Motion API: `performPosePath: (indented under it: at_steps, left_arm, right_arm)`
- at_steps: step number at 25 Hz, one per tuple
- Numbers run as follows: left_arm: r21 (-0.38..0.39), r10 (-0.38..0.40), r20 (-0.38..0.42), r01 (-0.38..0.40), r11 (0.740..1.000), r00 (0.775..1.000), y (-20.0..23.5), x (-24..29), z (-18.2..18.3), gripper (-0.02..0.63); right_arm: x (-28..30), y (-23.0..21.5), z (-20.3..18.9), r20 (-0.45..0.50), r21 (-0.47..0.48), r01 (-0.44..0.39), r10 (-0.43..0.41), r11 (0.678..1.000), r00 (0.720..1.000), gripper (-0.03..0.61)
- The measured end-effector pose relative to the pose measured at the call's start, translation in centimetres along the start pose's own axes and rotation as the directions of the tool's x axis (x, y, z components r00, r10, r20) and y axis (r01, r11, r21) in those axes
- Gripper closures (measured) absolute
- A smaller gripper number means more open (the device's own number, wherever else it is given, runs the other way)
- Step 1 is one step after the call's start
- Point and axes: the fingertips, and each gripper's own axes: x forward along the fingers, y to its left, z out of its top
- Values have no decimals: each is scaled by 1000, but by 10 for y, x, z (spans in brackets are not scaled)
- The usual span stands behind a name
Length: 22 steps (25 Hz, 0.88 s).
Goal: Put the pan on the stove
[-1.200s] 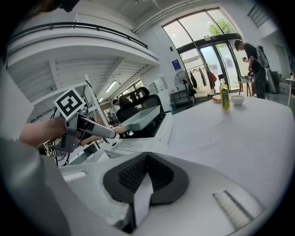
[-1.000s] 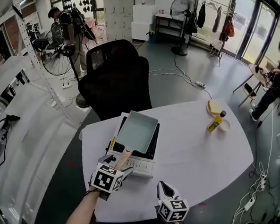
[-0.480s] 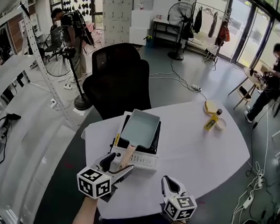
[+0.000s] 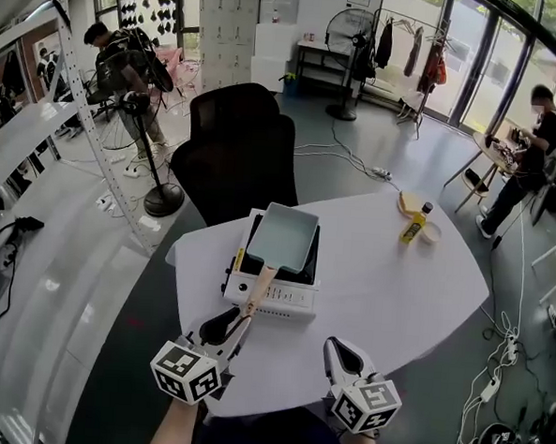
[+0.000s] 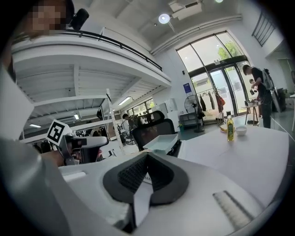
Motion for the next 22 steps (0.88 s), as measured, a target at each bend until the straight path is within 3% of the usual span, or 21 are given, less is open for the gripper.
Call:
performPosePath:
  at_steps: [2,6,11,17,22]
  left_arm:
    - [7,-2,36,2,1000,999,-6,-15,0,551]
    - [54,10,42,-13,998,999,-16,-41,-10,589]
    - [90,53,-21,-51,995,998,-22,-65,-36,604]
    - [104,62,-32,-58,993,998,-33,-85,-55,604]
    - [103,55,-48,-50,993,997,-36,-98,-64,604]
  right_arm:
    - [-9,12,1,12,-14,-7,7,1000,1000,577]
    - [-27,30,-1,36,-32,-11,12,999,999,577]
    - [-45,45,-8,58,-53,17,-14,998,998,577]
    - [-56,65,-20,50,-120,8,-2,993,999,577]
    - [-61,77,-29,38,-100,8,-4,995,999,577]
